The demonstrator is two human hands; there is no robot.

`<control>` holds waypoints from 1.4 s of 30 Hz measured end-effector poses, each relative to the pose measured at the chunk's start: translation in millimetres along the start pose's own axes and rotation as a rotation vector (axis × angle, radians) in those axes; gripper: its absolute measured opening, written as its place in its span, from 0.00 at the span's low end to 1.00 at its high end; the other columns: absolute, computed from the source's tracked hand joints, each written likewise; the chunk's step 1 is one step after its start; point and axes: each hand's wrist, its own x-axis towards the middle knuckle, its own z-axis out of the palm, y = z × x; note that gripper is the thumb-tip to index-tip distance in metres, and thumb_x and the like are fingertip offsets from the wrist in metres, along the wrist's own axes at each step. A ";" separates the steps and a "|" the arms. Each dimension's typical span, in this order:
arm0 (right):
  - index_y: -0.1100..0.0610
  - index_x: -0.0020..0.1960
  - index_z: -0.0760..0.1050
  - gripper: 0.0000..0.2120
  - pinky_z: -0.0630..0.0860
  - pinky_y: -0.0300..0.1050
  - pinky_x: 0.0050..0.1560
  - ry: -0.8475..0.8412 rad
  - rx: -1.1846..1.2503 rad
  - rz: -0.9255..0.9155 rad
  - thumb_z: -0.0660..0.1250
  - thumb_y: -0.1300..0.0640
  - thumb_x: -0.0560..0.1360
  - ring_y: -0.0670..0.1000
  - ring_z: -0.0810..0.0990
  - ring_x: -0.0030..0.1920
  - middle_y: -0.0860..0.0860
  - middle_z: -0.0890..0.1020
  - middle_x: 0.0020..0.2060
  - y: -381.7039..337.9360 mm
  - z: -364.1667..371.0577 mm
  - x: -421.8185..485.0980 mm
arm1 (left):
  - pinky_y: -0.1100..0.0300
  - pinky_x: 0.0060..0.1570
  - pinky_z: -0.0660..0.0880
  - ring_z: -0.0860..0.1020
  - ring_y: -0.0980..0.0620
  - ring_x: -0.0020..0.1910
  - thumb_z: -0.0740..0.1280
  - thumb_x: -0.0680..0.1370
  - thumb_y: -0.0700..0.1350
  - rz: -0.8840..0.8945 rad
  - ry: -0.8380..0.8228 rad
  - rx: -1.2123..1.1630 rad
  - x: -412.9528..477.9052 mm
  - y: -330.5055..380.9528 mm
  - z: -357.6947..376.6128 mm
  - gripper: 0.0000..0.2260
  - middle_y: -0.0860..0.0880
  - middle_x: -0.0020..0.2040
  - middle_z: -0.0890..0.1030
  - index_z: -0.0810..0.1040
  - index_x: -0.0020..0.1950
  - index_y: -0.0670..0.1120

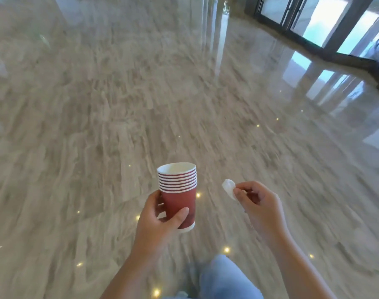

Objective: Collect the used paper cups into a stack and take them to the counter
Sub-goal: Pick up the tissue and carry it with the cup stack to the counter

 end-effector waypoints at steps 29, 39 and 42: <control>0.46 0.35 0.76 0.12 0.64 0.28 0.27 -0.091 -0.028 0.001 0.69 0.62 0.70 0.39 0.69 0.25 0.44 0.73 0.25 -164.1 216.8 949.8 | 0.74 0.36 0.73 0.80 0.62 0.45 0.75 0.67 0.37 -0.016 0.012 -0.019 965.0 167.1 141.4 0.20 0.50 0.49 0.80 0.74 0.56 0.44; 0.48 0.35 0.78 0.10 0.71 0.43 0.34 0.041 -0.006 0.101 0.69 0.61 0.70 0.41 0.72 0.26 0.45 0.77 0.27 -198.5 263.5 1257.2 | 0.76 0.36 0.72 0.78 0.67 0.43 0.77 0.64 0.43 -0.025 -0.077 -0.035 1283.6 234.2 216.3 0.20 0.57 0.49 0.80 0.74 0.51 0.54; 0.48 0.34 0.78 0.11 0.70 0.45 0.34 0.086 0.016 0.100 0.69 0.61 0.70 0.41 0.71 0.26 0.43 0.76 0.25 -203.4 266.6 1375.7 | 0.75 0.36 0.72 0.79 0.67 0.43 0.76 0.62 0.47 0.000 -0.068 -0.066 1393.6 256.6 253.7 0.20 0.60 0.46 0.80 0.74 0.50 0.56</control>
